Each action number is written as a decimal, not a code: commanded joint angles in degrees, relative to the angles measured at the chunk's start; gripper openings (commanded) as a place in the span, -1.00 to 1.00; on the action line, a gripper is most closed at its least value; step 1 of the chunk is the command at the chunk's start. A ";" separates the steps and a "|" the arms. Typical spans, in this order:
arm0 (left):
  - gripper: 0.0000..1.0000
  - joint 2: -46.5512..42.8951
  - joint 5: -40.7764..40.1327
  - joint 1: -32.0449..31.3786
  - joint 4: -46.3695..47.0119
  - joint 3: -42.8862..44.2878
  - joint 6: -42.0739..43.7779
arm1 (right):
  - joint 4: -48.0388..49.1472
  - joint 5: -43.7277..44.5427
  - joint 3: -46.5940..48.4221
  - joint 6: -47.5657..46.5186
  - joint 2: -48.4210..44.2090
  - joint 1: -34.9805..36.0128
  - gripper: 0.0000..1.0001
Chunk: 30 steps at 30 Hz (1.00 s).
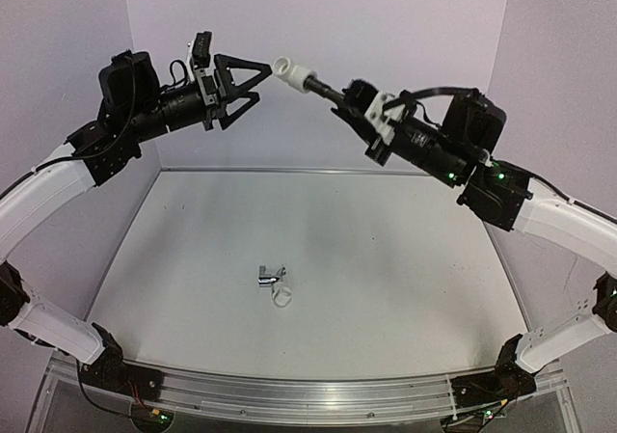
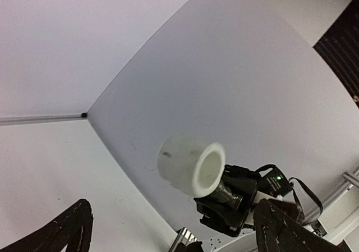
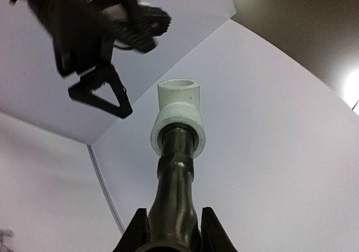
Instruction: Install the water faucets
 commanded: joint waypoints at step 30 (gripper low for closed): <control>0.09 7.41 1.77 0.35 4.28 -1.39 -26.82 | 14.69 9.97 -4.27 -31.40 4.95 3.99 -1.00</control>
